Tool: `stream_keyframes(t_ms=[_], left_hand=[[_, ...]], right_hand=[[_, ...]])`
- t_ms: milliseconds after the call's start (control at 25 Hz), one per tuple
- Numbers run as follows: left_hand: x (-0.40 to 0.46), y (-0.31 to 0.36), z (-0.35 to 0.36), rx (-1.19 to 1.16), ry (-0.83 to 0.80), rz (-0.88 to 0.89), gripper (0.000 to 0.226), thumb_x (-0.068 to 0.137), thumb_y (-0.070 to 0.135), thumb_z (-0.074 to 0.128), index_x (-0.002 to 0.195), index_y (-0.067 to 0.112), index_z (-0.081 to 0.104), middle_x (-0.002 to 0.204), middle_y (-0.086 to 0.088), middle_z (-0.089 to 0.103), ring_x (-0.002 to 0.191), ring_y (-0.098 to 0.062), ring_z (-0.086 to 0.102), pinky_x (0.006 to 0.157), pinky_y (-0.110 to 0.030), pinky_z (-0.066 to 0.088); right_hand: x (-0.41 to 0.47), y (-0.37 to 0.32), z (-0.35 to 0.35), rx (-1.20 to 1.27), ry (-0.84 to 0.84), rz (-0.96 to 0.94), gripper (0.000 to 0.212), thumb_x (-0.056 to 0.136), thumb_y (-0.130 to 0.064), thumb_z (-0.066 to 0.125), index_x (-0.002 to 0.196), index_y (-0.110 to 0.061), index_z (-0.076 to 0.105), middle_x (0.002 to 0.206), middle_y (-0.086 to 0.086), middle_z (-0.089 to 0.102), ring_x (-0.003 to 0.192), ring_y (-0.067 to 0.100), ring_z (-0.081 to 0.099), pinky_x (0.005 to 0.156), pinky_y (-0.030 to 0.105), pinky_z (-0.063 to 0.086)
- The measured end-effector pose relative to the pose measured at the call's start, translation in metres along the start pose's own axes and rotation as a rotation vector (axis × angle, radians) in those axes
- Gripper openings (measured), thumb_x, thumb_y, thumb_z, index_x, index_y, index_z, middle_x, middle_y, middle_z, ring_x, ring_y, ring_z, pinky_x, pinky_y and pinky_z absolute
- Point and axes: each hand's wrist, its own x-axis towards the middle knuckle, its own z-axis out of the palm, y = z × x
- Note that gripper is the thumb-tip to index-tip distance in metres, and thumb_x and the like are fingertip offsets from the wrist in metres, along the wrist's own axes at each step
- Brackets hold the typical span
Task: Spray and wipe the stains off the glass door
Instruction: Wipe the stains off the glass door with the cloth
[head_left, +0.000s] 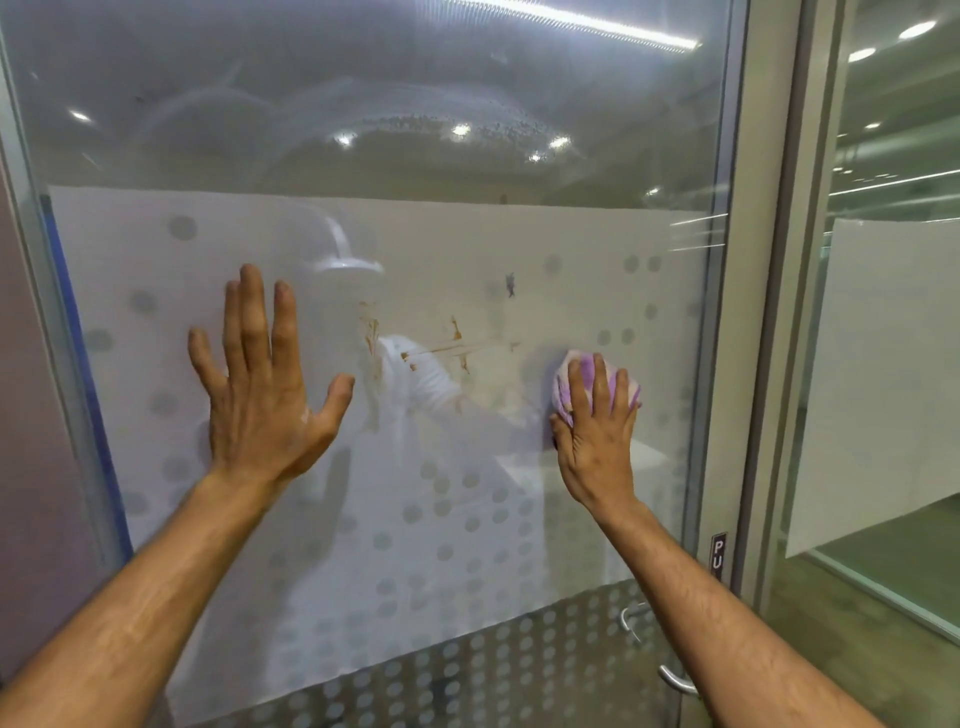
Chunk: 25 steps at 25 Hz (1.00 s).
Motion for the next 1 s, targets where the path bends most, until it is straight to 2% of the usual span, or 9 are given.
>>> stream_keyframes(t_ms=[120,280,360,440,520,600,720,800,1000], left_hand=[[-0.013,-0.005,0.014,0.114,-0.061,0.05,0.098,0.092,0.062,0.037,0.17,0.013,0.002,0.178,-0.014,-0.005,0.165,-0.029,-0.007,0.128,-0.059,-0.008],[-0.016,-0.013,0.022,0.203,-0.047,0.088,0.099,0.092,0.066,0.033,0.17,0.016,0.002,0.178,-0.011,-0.008,0.164,-0.025,-0.014,0.126,-0.05,-0.02],[-0.016,-0.012,0.022,0.217,-0.041,0.097,0.099,0.091,0.067,0.034,0.17,0.016,0.002,0.178,-0.011,-0.008,0.164,-0.025,-0.014,0.126,-0.049,-0.021],[-0.017,-0.012,0.023,0.227,-0.036,0.103,0.099,0.092,0.067,0.034,0.17,0.015,0.003,0.178,-0.011,-0.008,0.164,-0.026,-0.014,0.126,-0.05,-0.019],[-0.017,-0.012,0.023,0.231,-0.027,0.104,0.099,0.092,0.067,0.033,0.17,0.015,0.003,0.178,-0.012,-0.007,0.165,-0.027,-0.012,0.127,-0.052,-0.017],[-0.018,-0.012,0.024,0.238,-0.019,0.103,0.098,0.092,0.067,0.033,0.17,0.015,0.004,0.178,-0.012,-0.007,0.165,-0.028,-0.011,0.127,-0.052,-0.016],[-0.018,-0.013,0.025,0.231,-0.011,0.106,0.098,0.093,0.068,0.033,0.17,0.015,0.003,0.178,-0.012,-0.006,0.165,-0.029,-0.008,0.128,-0.052,-0.015],[-0.019,-0.013,0.026,0.218,-0.011,0.106,0.099,0.092,0.068,0.034,0.17,0.016,0.003,0.178,-0.011,-0.007,0.166,-0.03,-0.007,0.128,-0.054,-0.013],[-0.019,-0.012,0.025,0.196,-0.014,0.103,0.098,0.093,0.067,0.037,0.17,0.017,0.003,0.179,-0.011,-0.006,0.166,-0.03,-0.005,0.129,-0.058,-0.006]], right_hand=[[-0.017,0.005,0.008,-0.008,0.02,0.063,0.07,0.103,-0.05,0.022,0.16,-0.025,-0.011,0.17,0.012,-0.004,0.156,0.039,-0.008,0.123,0.063,-0.001],[-0.025,0.02,0.008,0.064,0.061,0.161,0.076,0.104,-0.039,0.034,0.156,-0.031,-0.022,0.17,0.014,-0.001,0.155,0.04,-0.005,0.123,0.064,0.002],[-0.023,0.025,0.005,0.142,0.069,0.263,0.075,0.107,-0.031,0.04,0.157,-0.024,-0.016,0.17,0.012,-0.003,0.156,0.039,-0.006,0.123,0.063,0.002],[-0.012,0.025,0.002,0.248,0.081,0.37,0.067,0.109,-0.029,0.037,0.161,-0.022,-0.004,0.171,0.006,-0.003,0.156,0.035,-0.007,0.125,0.057,-0.003],[0.009,0.016,-0.006,0.336,0.139,0.427,0.06,0.11,-0.028,0.033,0.162,-0.025,0.005,0.171,0.002,0.002,0.157,0.03,-0.004,0.126,0.048,-0.005],[0.035,0.003,-0.017,0.403,0.214,0.445,0.055,0.109,-0.024,0.034,0.161,-0.024,0.015,0.17,0.003,0.011,0.157,0.03,0.003,0.126,0.047,-0.002],[0.072,-0.026,-0.034,0.506,0.324,0.369,0.049,0.108,-0.02,0.038,0.156,-0.019,0.034,0.165,0.005,0.032,0.156,0.029,0.017,0.127,0.051,0.01],[0.092,-0.049,-0.041,0.549,0.356,0.287,0.047,0.106,-0.016,0.041,0.153,-0.019,0.041,0.161,0.003,0.039,0.155,0.026,0.021,0.125,0.055,0.016],[0.117,-0.099,-0.043,0.507,0.334,0.063,0.047,0.104,-0.016,0.045,0.15,-0.022,0.045,0.161,0.001,0.038,0.155,0.03,0.018,0.124,0.058,0.012]])
